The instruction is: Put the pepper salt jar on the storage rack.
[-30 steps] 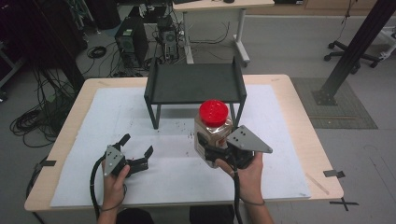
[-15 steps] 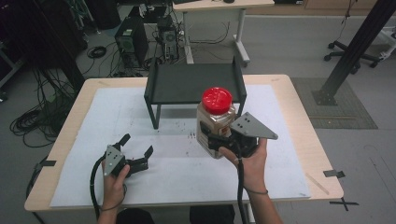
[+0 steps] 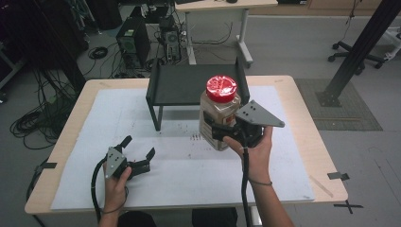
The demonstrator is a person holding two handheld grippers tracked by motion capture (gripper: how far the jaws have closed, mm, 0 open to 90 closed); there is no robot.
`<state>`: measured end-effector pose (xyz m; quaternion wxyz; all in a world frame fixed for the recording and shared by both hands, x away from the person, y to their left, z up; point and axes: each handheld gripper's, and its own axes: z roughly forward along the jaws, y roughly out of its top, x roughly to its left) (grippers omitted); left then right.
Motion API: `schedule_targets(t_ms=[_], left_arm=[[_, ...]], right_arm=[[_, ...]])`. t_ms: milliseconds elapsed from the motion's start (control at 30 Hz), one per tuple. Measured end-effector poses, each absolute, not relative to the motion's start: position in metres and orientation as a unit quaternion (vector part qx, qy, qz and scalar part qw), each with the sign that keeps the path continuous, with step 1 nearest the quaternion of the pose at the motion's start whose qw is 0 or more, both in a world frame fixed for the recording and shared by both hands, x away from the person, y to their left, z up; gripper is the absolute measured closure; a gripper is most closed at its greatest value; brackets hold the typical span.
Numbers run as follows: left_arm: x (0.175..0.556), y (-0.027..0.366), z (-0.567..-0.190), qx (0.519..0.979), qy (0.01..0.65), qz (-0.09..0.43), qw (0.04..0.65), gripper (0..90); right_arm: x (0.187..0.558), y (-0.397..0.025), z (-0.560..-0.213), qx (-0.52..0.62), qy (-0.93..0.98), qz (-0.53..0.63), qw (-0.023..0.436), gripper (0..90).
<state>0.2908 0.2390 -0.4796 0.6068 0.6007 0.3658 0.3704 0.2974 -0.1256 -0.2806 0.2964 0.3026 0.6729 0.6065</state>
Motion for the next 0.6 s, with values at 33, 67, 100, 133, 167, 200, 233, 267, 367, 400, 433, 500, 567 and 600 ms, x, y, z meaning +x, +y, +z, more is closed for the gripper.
schedule_targets(t_ms=[33, 67, 100, 133, 167, 200, 233, 267, 367, 400, 433, 500, 567, 600], left_arm=[[0.291, 0.239, -0.48, 0.601, 0.366, 0.369, 0.607, 0.2], [0.291, 0.239, -0.48, 0.601, 0.366, 0.369, 0.607, 0.2], [0.291, 0.239, -0.48, 0.601, 0.366, 0.37, 0.607, 0.2], [0.291, 0.239, -0.48, 0.601, 0.366, 0.37, 0.607, 0.2], [0.291, 0.239, -0.48, 0.6, 0.366, 0.37, 0.607, 0.2], [0.291, 0.239, -0.48, 0.6, 0.367, 0.37, 0.607, 0.2], [0.291, 0.239, -0.48, 0.601, 0.366, 0.369, 0.607, 0.2], [0.291, 0.239, -0.48, 0.601, 0.366, 0.37, 0.607, 0.2], [0.291, 0.239, -0.48, 0.601, 0.366, 0.37, 0.607, 0.2], [0.291, 0.239, -0.48, 0.6, 0.366, 0.37, 0.607, 0.2], [0.291, 0.239, -0.48, 0.6, 0.366, 0.37, 0.607, 0.2], [0.291, 0.239, -0.48, 0.601, 0.366, 0.37, 0.607, 0.2], [0.291, 0.239, -0.48, 0.6, 0.367, 0.37, 0.607, 0.2], [0.291, 0.239, -0.48, 0.6, 0.367, 0.37, 0.607, 0.2]], right_arm=[[0.298, -0.126, -0.279, 0.302, 0.673, 0.606, 0.297, 25.6], [0.298, -0.126, -0.279, 0.302, 0.673, 0.606, 0.297, 25.6], [0.3, -0.126, -0.277, 0.301, 0.673, 0.606, 0.298, 25.6], [0.302, -0.126, -0.274, 0.301, 0.672, 0.606, 0.299, 25.6], [0.303, -0.126, -0.273, 0.302, 0.672, 0.607, 0.299, 25.6], [0.305, -0.126, -0.271, 0.301, 0.672, 0.607, 0.299, 25.6], [0.307, -0.126, -0.27, 0.3, 0.672, 0.607, 0.299, 25.6], [0.308, -0.125, -0.269, 0.3, 0.672, 0.607, 0.299, 25.6], [0.313, -0.124, -0.266, 0.301, 0.673, 0.605, 0.301, 25.6], [0.315, -0.124, -0.265, 0.3, 0.672, 0.606, 0.302, 25.6], [0.315, -0.124, -0.265, 0.3, 0.672, 0.606, 0.302, 25.6], [0.318, -0.124, -0.263, 0.301, 0.672, 0.606, 0.303, 25.6], [0.323, -0.123, -0.259, 0.299, 0.672, 0.604, 0.307, 25.6], [0.323, -0.123, -0.259, 0.299, 0.672, 0.604, 0.307, 25.6]])
